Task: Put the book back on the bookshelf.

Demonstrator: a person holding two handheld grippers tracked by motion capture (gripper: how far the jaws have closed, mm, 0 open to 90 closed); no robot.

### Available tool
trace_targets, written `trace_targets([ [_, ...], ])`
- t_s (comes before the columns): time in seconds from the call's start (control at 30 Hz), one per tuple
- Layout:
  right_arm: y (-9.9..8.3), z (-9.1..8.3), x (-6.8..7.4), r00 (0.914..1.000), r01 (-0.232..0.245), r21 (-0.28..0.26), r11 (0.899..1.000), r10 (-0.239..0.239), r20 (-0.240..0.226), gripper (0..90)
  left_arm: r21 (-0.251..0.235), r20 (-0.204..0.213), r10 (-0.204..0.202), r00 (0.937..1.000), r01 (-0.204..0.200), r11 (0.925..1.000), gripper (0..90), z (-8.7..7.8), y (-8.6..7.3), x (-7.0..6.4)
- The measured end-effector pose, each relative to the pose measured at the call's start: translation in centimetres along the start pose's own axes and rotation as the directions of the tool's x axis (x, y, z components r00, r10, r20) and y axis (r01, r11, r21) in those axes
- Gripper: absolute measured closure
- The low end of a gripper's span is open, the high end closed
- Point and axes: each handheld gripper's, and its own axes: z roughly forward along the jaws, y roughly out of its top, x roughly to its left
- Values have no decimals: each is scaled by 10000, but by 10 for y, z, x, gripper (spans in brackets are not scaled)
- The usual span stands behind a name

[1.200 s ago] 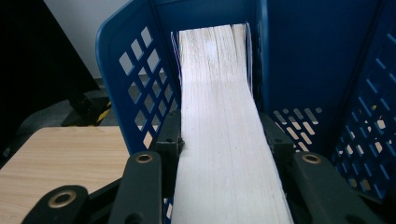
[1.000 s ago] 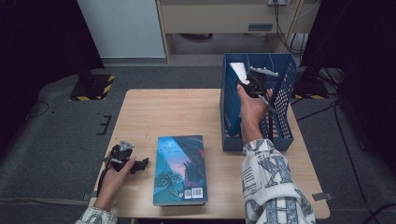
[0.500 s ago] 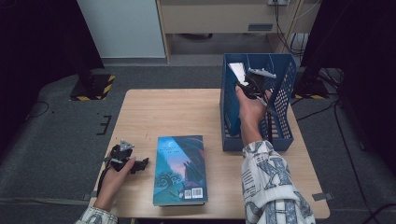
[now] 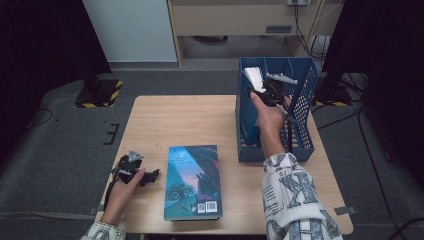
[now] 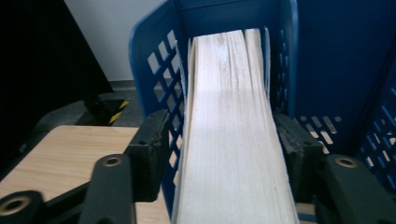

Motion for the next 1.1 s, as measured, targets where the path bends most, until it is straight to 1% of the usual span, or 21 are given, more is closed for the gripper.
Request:
trace_targets([
  [0.2, 1, -8, -2, 9992, -93, -45, 9999, 91, -380, 349, -6, -9, -10, 10000, 10, 10000, 1, 0, 0, 0],
  [0.27, 1, -12, -2, 9990, -74, -99, 9999, 70, -439, 350, -4, -18, -5, 10000, 5, 10000, 0, 0, 0, 0],
  [0.33, 1, -15, -2, 9988, 29, 5, 10000, -28, -487, 364, 2, -24, -3, 10000, 3, 10000, 0, 0, 0, 0],
  [0.43, -1, -19, -2, 9981, 1, 6, 10000, -1, -615, 386, -6, -22, -22, 10000, 22, 10000, 0, 0, 0, -1],
  [0.67, -4, -23, 0, 9963, 35, 12, 10000, -34, -864, 371, -10, -22, -16, 10000, 16, 10000, 0, 0, 0, -1],
  [0.73, -5, -25, -1, 9945, -146, -31, 9999, 141, -1033, 354, -5, -23, -14, 10000, 14, 10000, 0, 0, 0, -1],
  [0.87, -7, -27, -4, 9885, -642, -83, 9979, 625, -1377, 333, 47, -29, 51, 10000, -51, 10000, 0, 0, 0, 0],
  [0.93, -7, -29, -5, 9859, -789, -69, 9969, 770, -1484, 322, 50, -33, 50, 10000, -49, 10000, 0, 0, 0, 0],
  [1.1, -8, -33, -3, 9842, -742, -76, 9972, 720, -1619, 322, 53, -47, 49, 10000, -49, 10000, 0, 0, 0, 0],
])
